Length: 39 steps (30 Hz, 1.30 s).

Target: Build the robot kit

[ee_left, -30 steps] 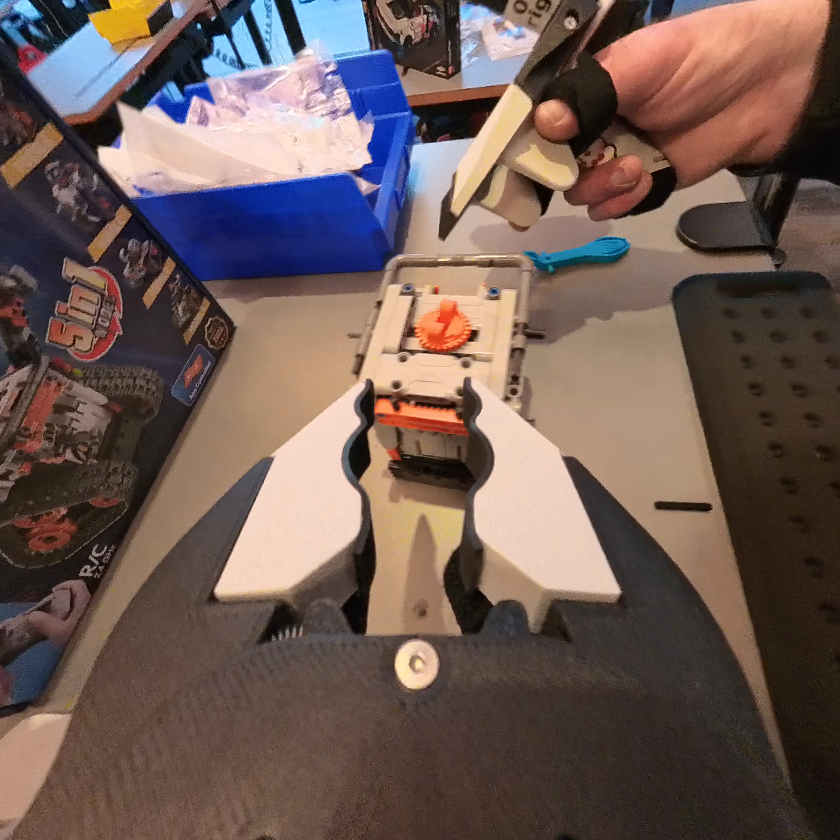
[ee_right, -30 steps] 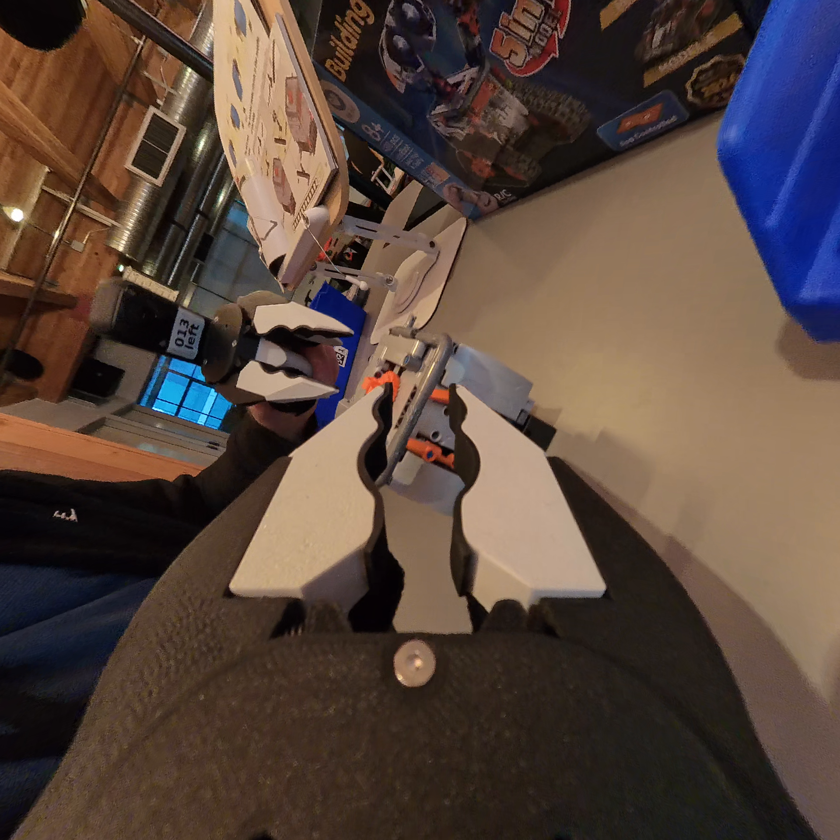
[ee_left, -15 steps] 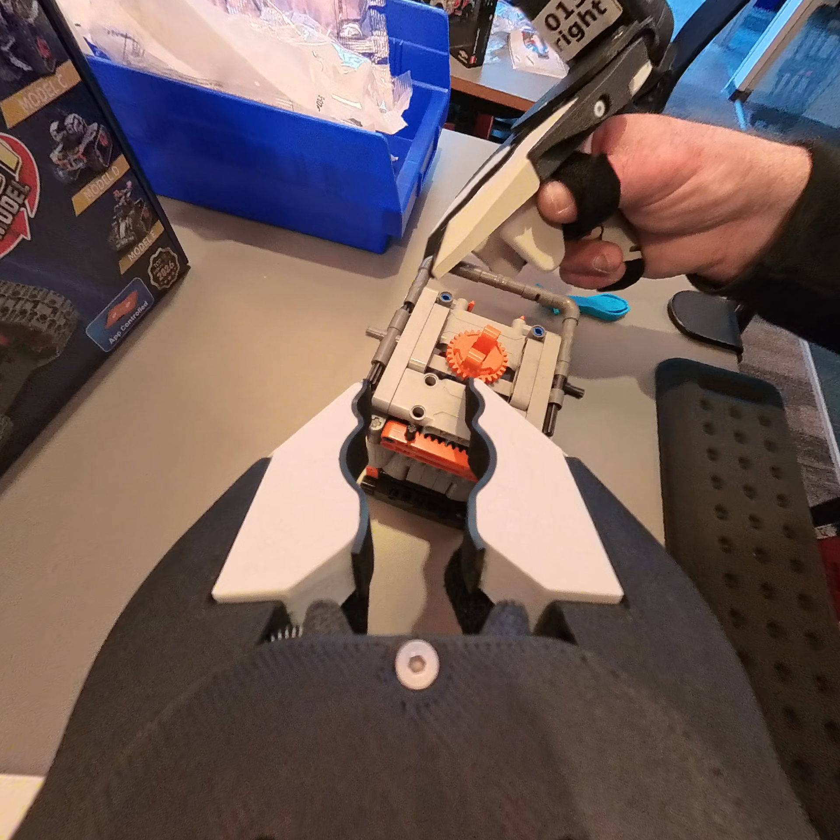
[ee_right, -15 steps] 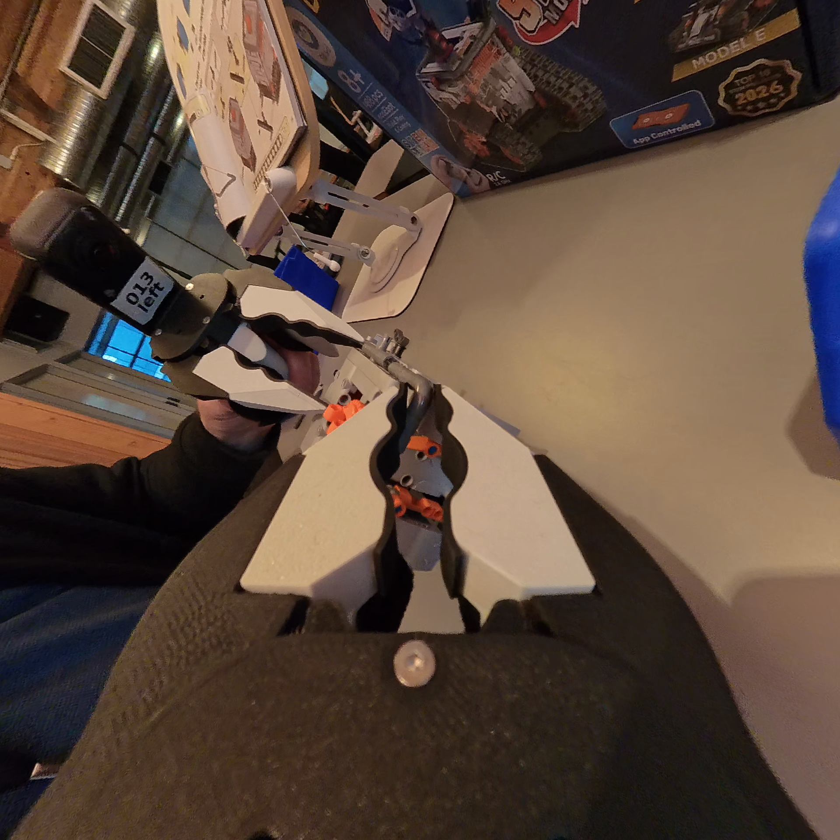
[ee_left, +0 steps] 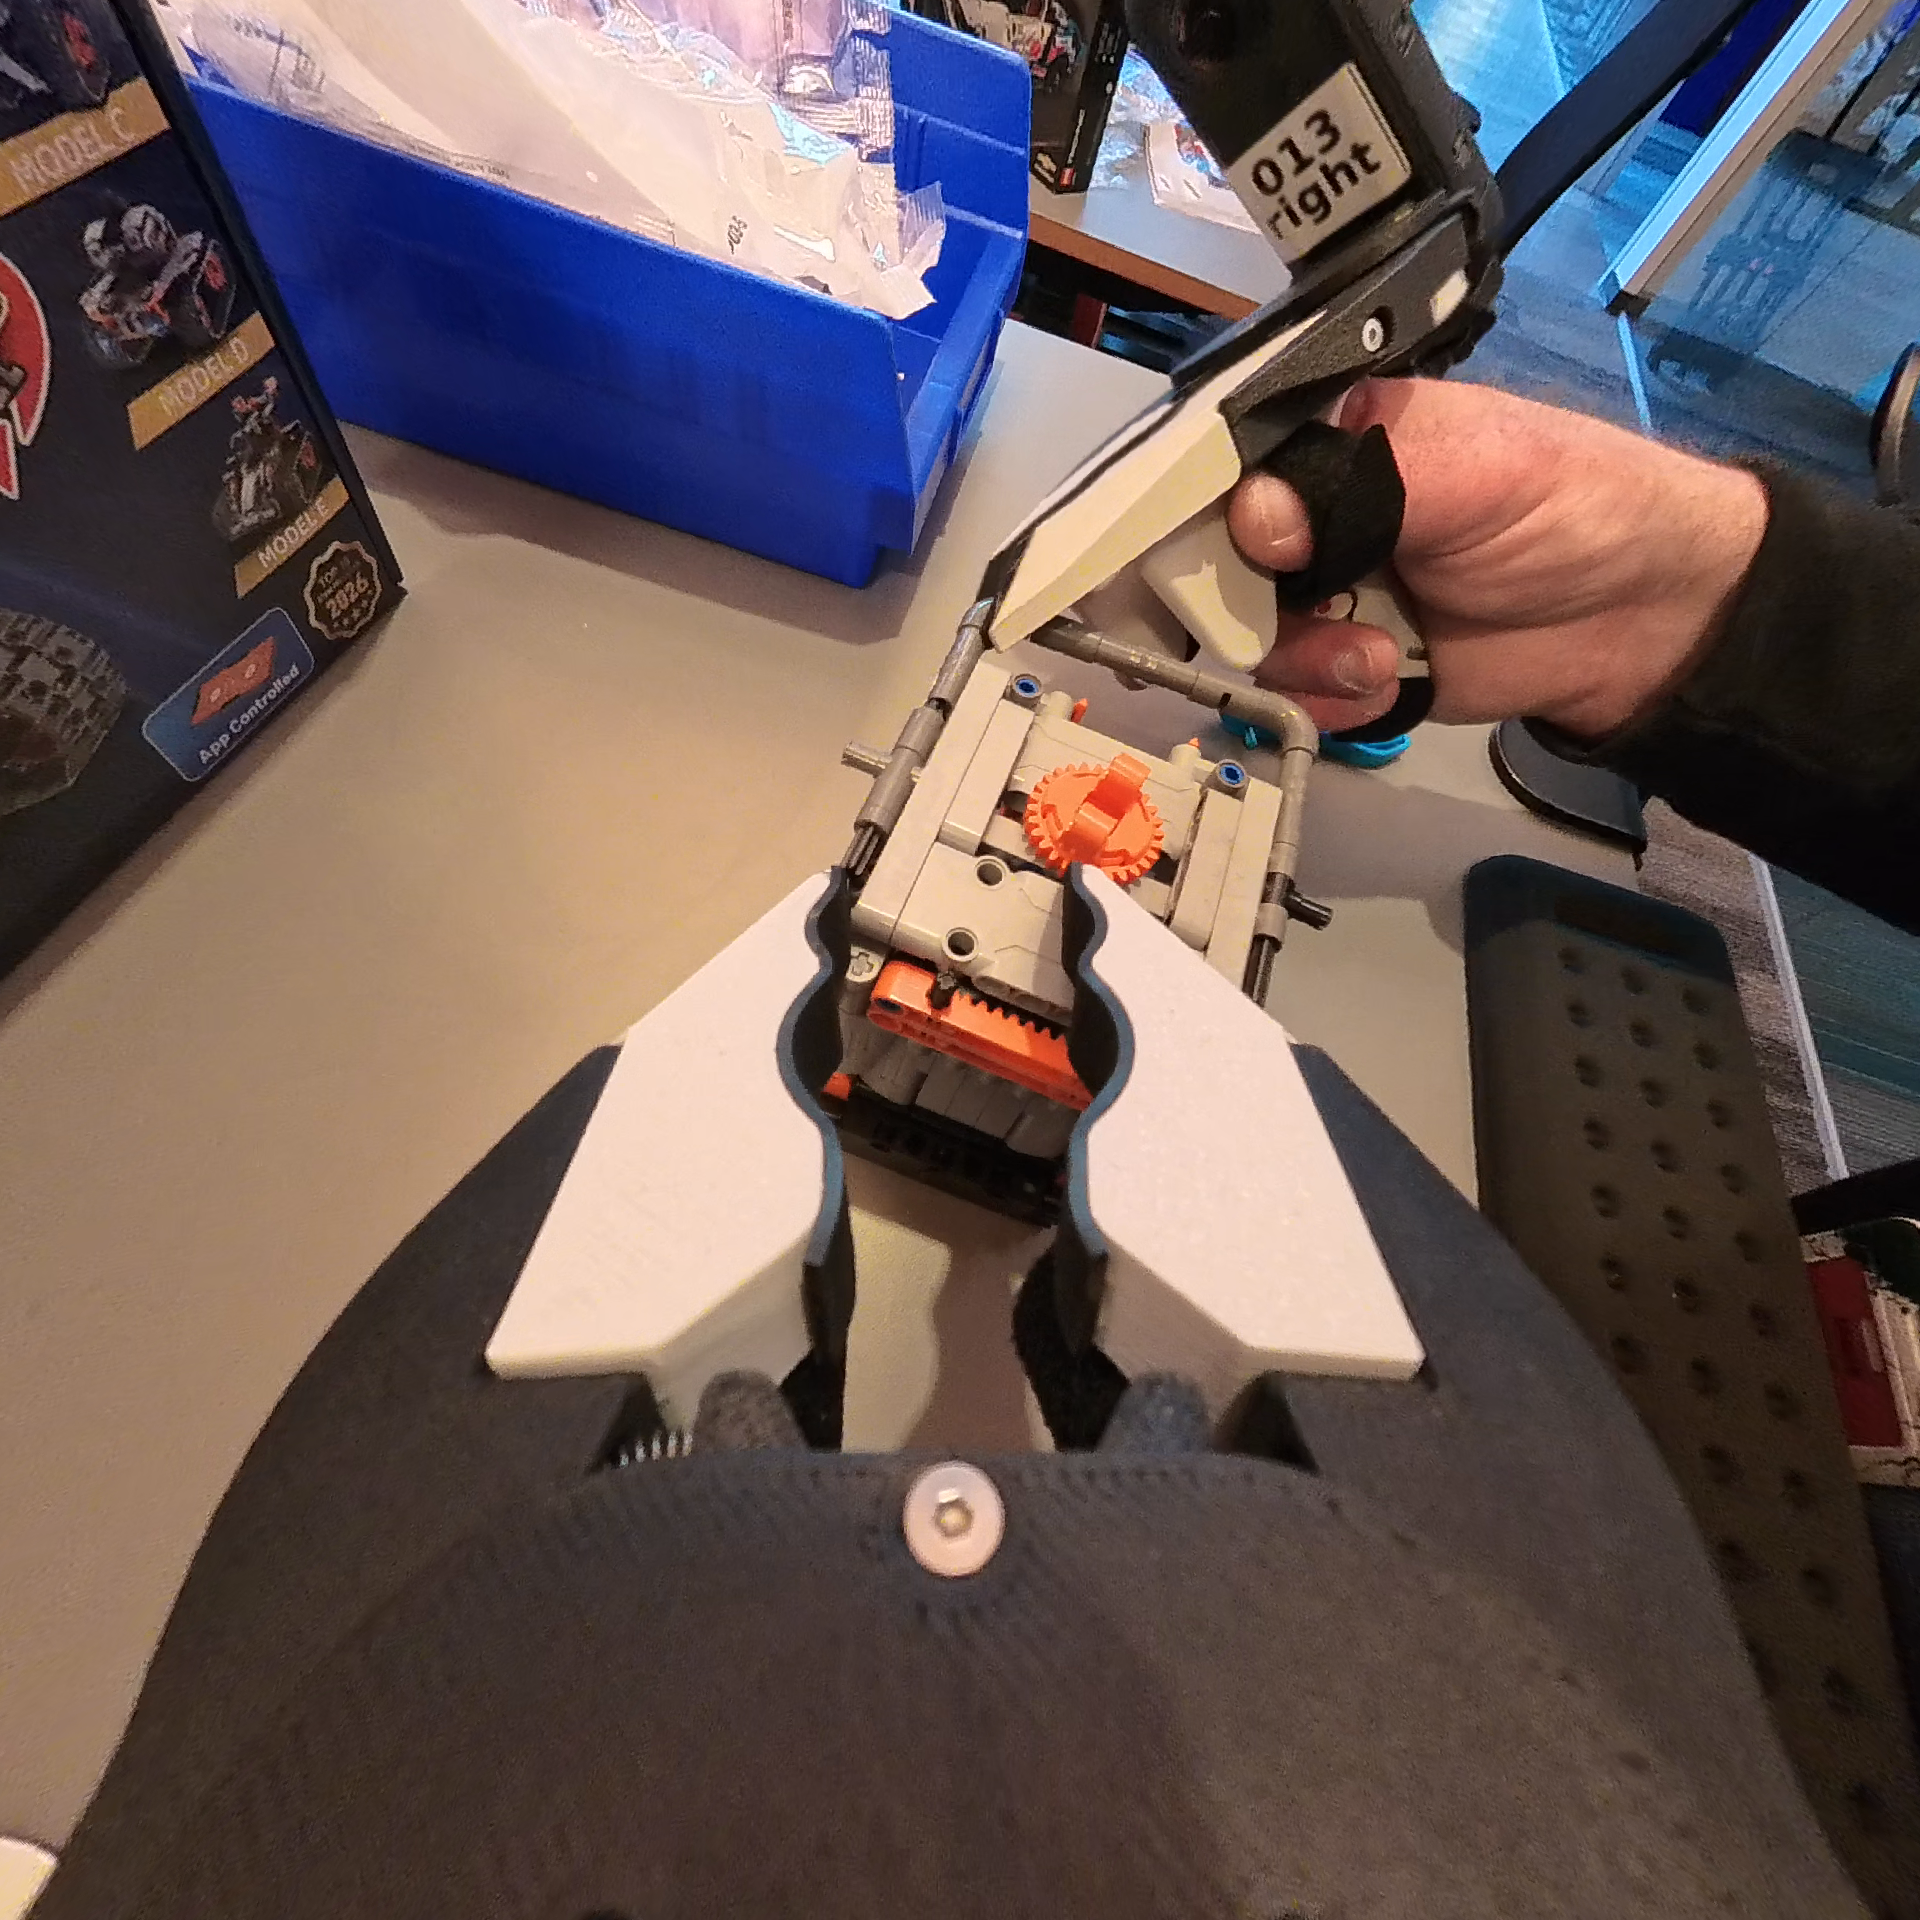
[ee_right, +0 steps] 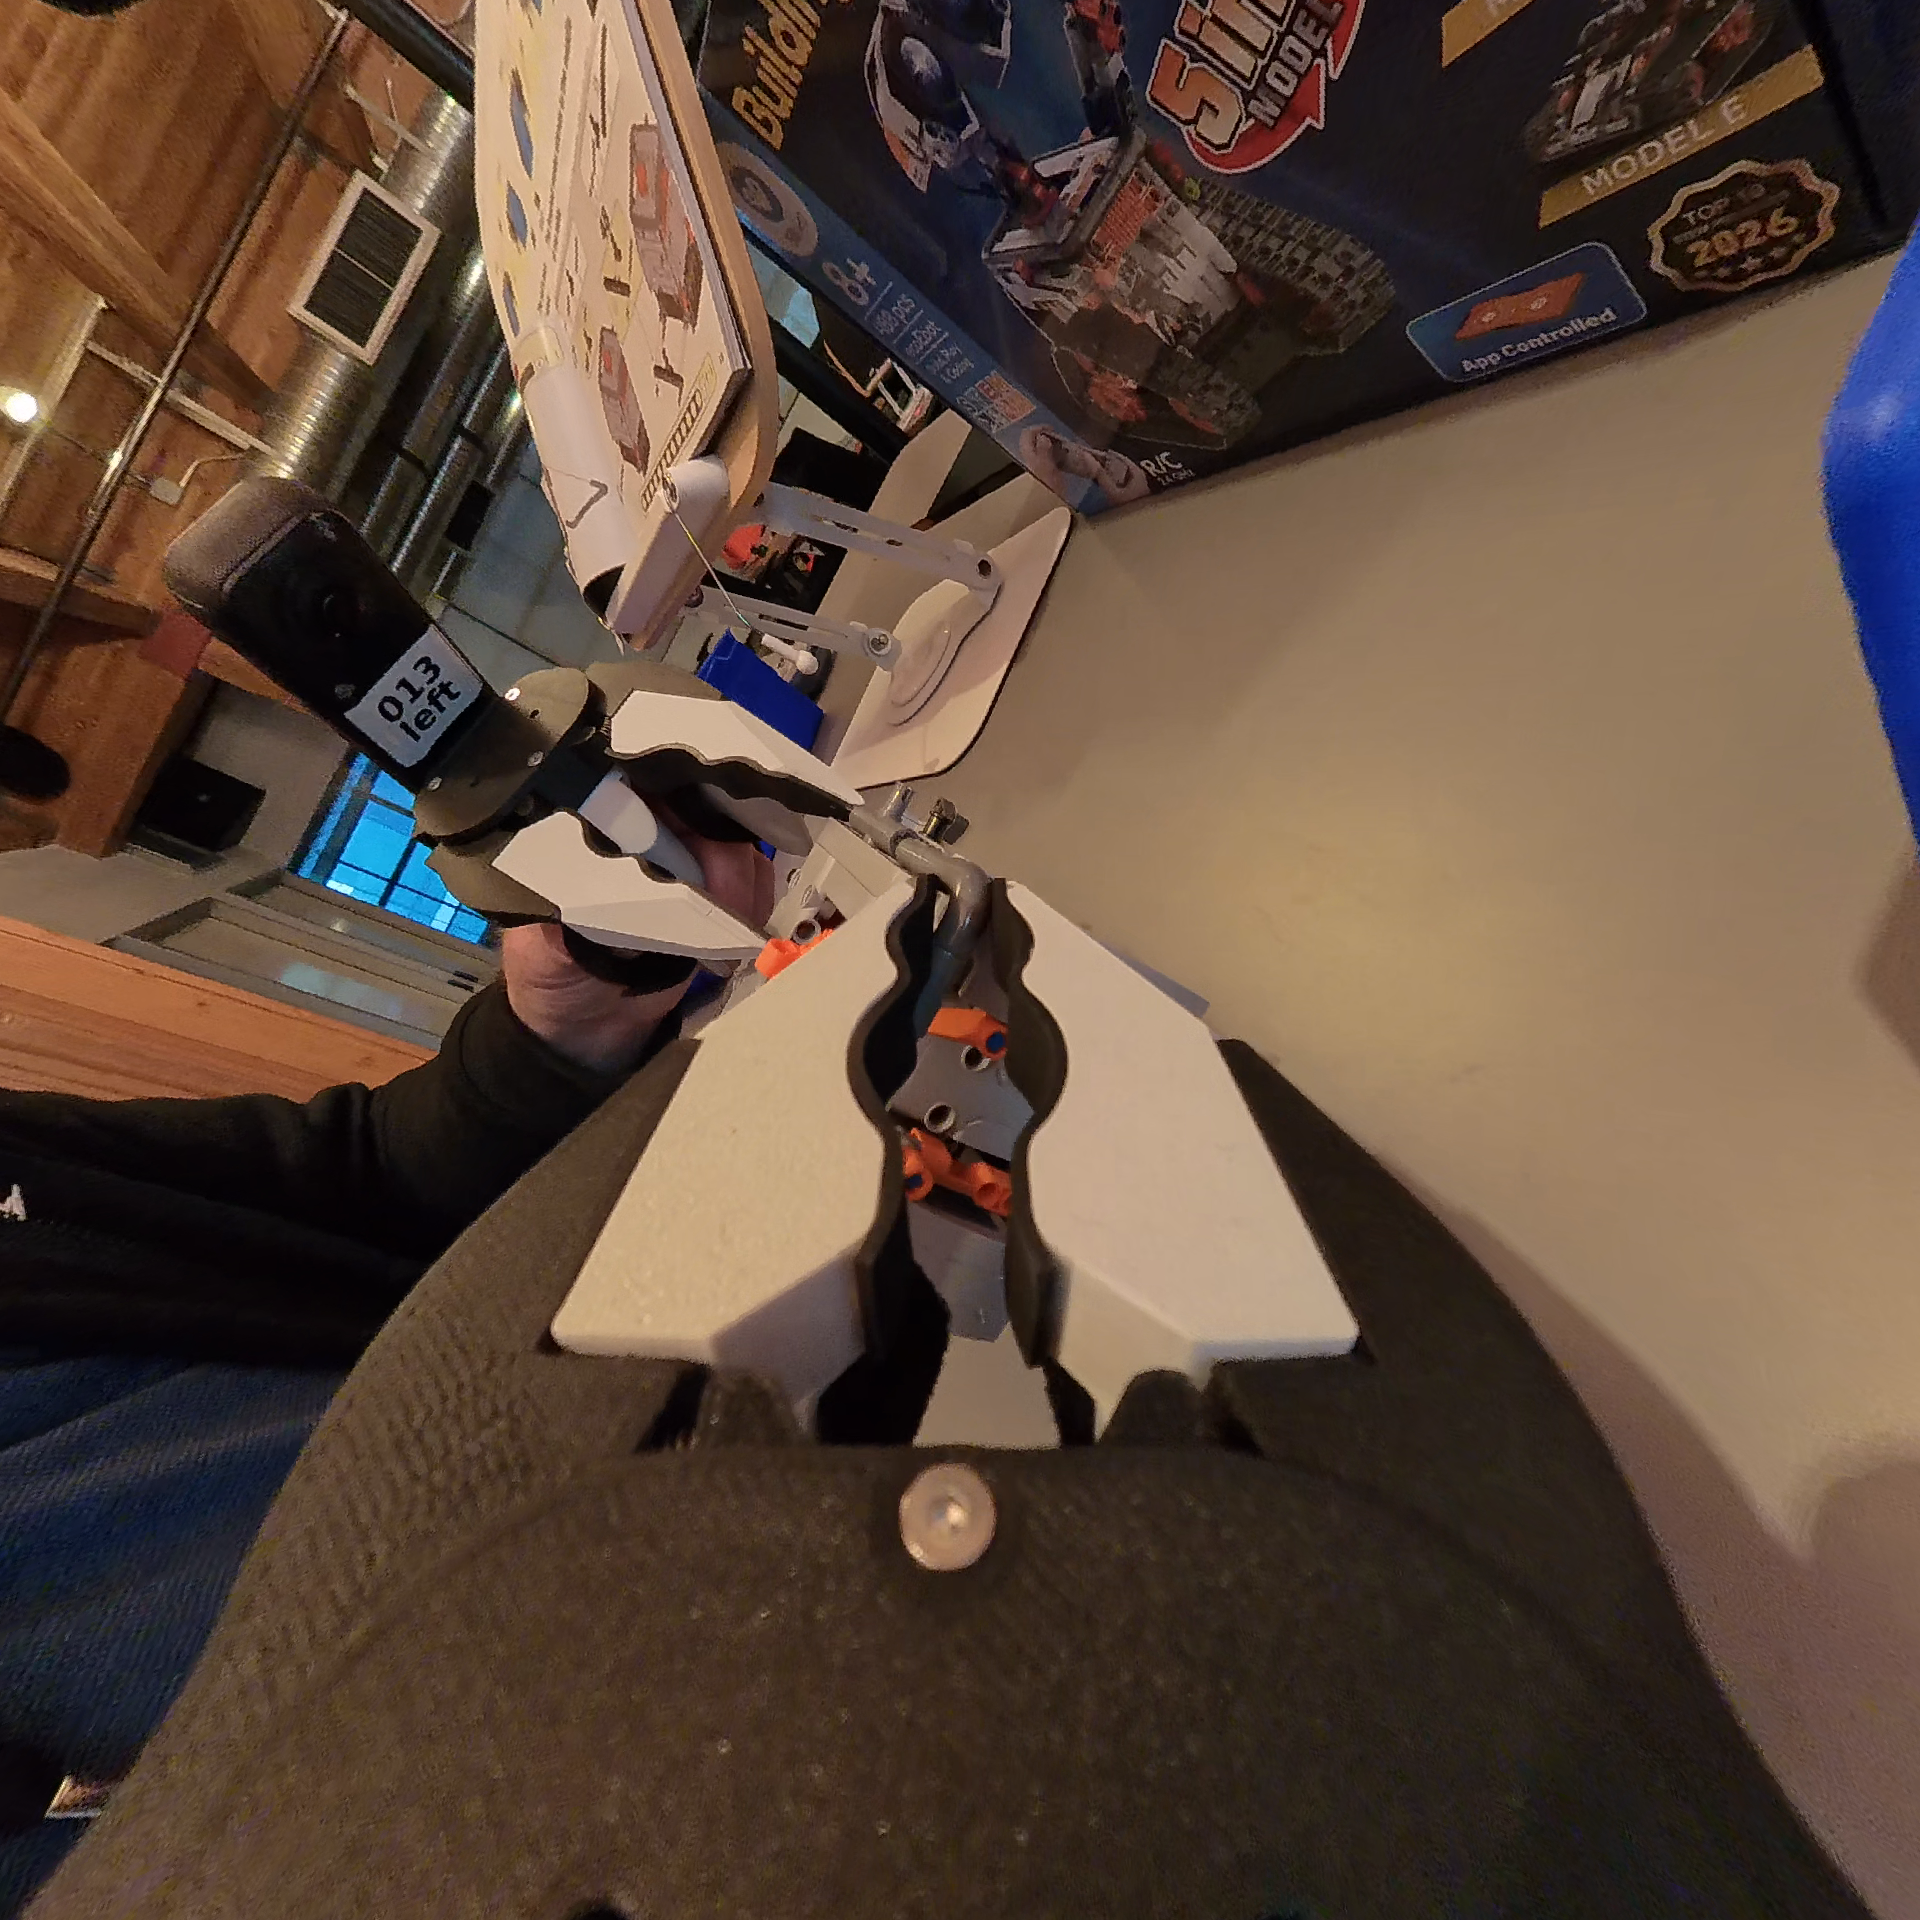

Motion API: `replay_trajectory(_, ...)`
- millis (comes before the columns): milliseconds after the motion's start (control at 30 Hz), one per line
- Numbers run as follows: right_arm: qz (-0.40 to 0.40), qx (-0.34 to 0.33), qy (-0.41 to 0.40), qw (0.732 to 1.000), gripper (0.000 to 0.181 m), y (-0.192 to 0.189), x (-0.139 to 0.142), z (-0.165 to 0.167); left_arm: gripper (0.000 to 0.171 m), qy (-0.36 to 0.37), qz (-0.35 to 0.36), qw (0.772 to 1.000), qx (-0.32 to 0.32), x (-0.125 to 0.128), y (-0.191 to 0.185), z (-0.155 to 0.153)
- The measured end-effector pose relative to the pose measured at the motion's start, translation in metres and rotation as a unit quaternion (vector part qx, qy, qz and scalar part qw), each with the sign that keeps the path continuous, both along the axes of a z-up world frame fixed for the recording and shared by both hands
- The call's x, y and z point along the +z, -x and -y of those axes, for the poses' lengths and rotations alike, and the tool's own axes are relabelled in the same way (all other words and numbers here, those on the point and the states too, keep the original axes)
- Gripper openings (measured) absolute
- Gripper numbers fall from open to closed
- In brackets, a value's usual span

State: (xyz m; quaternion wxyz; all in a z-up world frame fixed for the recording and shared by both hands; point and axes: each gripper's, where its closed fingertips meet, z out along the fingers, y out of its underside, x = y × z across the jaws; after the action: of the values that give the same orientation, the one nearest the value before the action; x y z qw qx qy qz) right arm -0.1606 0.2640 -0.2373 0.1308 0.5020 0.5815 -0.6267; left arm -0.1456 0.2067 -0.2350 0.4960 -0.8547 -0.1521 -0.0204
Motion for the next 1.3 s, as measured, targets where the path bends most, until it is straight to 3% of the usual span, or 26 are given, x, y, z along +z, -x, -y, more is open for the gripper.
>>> replay_trajectory(200, -0.013, -0.022, 0.013, 1.000, 0.007, 0.000, 0.001, -0.001, 0.039, 0.006, -0.007, 1.000, 0.010, 0.000, 0.001, 0.000)
replay_trajectory(567, -0.030, -0.060, 0.029, 0.997, 0.007, -0.001, 0.002, -0.001, 0.059, 0.049, -0.002, 0.997, 0.060, 0.000, -0.007, -0.004)
replay_trajectory(833, -0.036, -0.068, 0.026, 0.997, 0.007, 0.000, 0.001, -0.003, 0.057, 0.070, -0.016, 0.994, 0.078, -0.003, -0.005, -0.008)
replay_trajectory(933, -0.038, -0.066, 0.032, 0.997, 0.008, -0.002, 0.001, -0.002, 0.044, 0.069, -0.031, 0.994, 0.076, -0.002, -0.003, -0.005)
replay_trajectory(1300, -0.034, -0.094, 0.034, 0.994, 0.008, -0.015, 0.001, -0.003, 0.035, 0.061, -0.015, 0.998, 0.016, -0.003, -0.001, -0.007)
